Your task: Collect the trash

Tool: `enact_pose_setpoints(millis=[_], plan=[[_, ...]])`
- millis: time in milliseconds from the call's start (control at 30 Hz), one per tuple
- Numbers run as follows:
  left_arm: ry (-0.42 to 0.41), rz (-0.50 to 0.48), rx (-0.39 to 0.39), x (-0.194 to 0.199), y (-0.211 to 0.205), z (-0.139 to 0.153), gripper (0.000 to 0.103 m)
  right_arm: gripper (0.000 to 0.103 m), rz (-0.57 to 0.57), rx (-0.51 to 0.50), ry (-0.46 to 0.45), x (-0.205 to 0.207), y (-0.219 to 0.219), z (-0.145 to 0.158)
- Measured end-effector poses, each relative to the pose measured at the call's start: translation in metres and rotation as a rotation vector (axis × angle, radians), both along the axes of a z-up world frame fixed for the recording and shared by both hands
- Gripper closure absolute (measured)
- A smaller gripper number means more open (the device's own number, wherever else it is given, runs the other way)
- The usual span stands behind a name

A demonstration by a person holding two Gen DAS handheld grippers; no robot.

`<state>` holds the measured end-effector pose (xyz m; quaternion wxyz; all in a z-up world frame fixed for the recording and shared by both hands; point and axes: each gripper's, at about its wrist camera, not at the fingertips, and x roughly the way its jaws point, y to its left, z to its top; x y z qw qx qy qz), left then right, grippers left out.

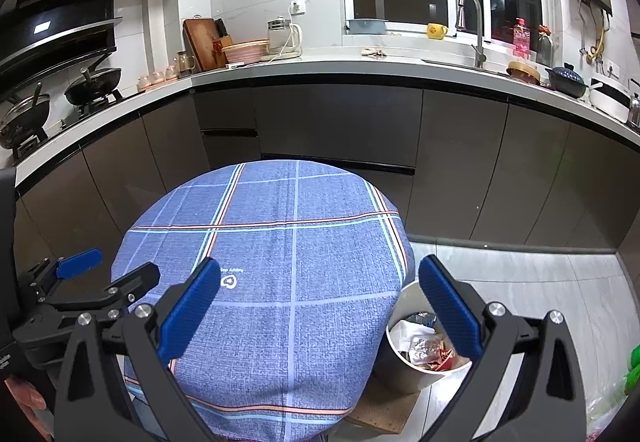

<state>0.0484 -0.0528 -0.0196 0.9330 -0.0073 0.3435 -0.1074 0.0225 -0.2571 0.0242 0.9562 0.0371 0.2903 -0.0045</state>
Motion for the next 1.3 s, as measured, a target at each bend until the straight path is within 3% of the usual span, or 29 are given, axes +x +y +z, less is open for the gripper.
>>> enact_pose_setpoints(millis=[1300], plan=[[0.004,-0.003,-0.010,0.0005,0.0024,-0.0010,0.008,0.003,0.003,0.000,0.001,0.0004,-0.0010,-0.0009]])
